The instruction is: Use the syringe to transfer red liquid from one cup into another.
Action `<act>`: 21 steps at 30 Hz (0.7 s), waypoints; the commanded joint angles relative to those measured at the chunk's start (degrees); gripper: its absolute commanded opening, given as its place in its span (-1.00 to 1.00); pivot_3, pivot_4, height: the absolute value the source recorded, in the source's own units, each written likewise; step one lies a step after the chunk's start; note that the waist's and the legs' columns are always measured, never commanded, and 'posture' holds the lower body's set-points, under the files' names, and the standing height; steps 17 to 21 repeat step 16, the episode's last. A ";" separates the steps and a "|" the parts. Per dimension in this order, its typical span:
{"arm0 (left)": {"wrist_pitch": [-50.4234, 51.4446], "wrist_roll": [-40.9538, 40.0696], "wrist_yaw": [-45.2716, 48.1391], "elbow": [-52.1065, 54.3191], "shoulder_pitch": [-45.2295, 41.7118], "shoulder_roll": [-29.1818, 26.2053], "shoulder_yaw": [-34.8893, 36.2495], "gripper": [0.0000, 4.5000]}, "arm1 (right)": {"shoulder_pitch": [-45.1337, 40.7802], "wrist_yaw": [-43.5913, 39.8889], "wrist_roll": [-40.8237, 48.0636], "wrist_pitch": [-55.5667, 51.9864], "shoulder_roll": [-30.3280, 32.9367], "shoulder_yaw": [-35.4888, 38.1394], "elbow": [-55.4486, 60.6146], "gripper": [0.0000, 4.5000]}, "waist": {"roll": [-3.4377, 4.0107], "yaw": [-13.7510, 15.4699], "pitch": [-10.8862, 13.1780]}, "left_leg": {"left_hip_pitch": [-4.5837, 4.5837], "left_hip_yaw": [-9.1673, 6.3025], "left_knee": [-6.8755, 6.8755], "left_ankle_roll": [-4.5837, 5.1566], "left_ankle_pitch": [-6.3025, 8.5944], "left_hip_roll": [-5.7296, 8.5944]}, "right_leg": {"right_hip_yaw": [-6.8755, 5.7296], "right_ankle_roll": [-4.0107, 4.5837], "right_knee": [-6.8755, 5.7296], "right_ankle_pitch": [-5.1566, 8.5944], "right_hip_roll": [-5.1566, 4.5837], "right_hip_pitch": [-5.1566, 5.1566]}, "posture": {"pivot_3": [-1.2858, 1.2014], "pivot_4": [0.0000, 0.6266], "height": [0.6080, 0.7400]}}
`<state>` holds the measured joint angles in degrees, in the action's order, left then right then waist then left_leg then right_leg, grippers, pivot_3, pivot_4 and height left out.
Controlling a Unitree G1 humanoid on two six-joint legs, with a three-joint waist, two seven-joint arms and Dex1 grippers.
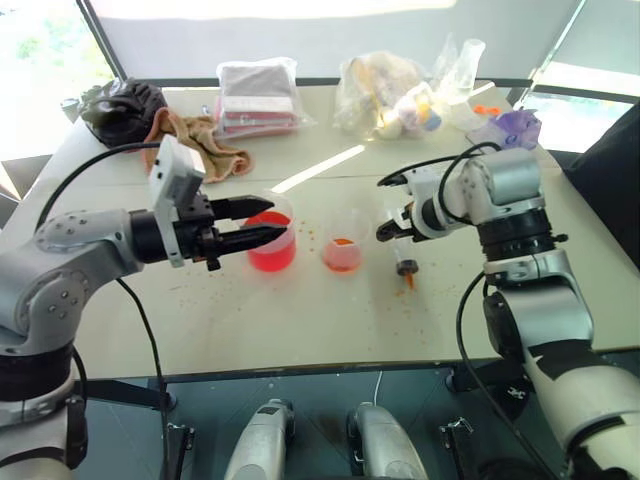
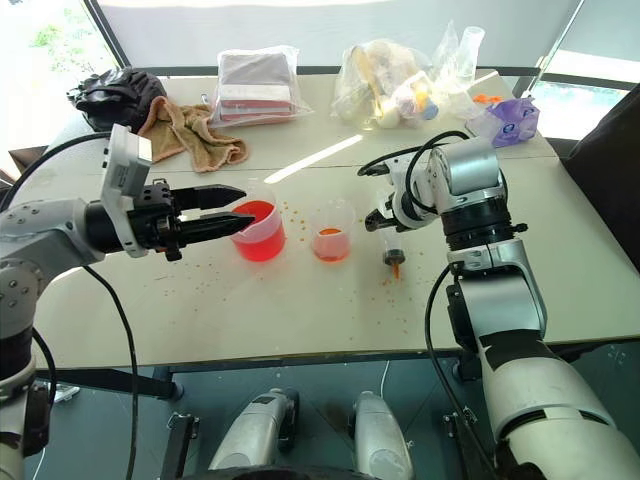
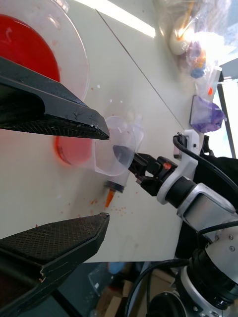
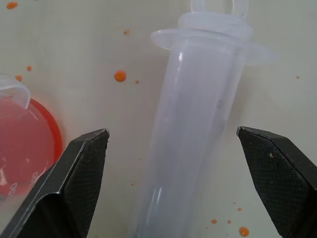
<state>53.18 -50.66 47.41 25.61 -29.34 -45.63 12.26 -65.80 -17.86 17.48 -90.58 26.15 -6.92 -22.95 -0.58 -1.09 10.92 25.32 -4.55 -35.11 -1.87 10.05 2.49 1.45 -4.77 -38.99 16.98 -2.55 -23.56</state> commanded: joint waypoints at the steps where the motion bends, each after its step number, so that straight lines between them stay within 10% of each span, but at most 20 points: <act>1: -0.94 -0.55 -0.12 -0.27 -1.05 -1.41 1.88 0.11 | -1.26 -6.24 2.64 2.26 7.18 -1.36 9.04 0.99 | -0.01 0.14 0.01 | 0.02 -0.01 -0.01 0.01 0.01 0.00 | -0.02 0.00 0.02 0.00 0.00 0.00 | 0.03 -0.52 0.94; 9: -1.83 0.13 0.84 -0.91 0.42 -3.56 2.66 0.11 | -3.23 -24.83 11.84 3.52 23.96 -4.92 22.71 0.99 | -0.01 -0.31 0.02 | 0.00 -0.01 0.02 0.04 0.03 -0.02 | -0.01 0.00 0.09 0.01 -0.01 0.02 | 0.03 -0.52 0.94; 21: -1.64 -0.23 1.39 -1.65 0.50 -5.81 3.44 0.11 | -3.08 -32.57 18.52 4.52 26.27 -1.74 29.07 0.99 | -0.01 -0.79 0.02 | 0.02 -0.04 0.03 0.04 0.04 -0.06 | 0.03 0.01 0.13 0.02 -0.03 0.01 | 0.03 -0.52 0.94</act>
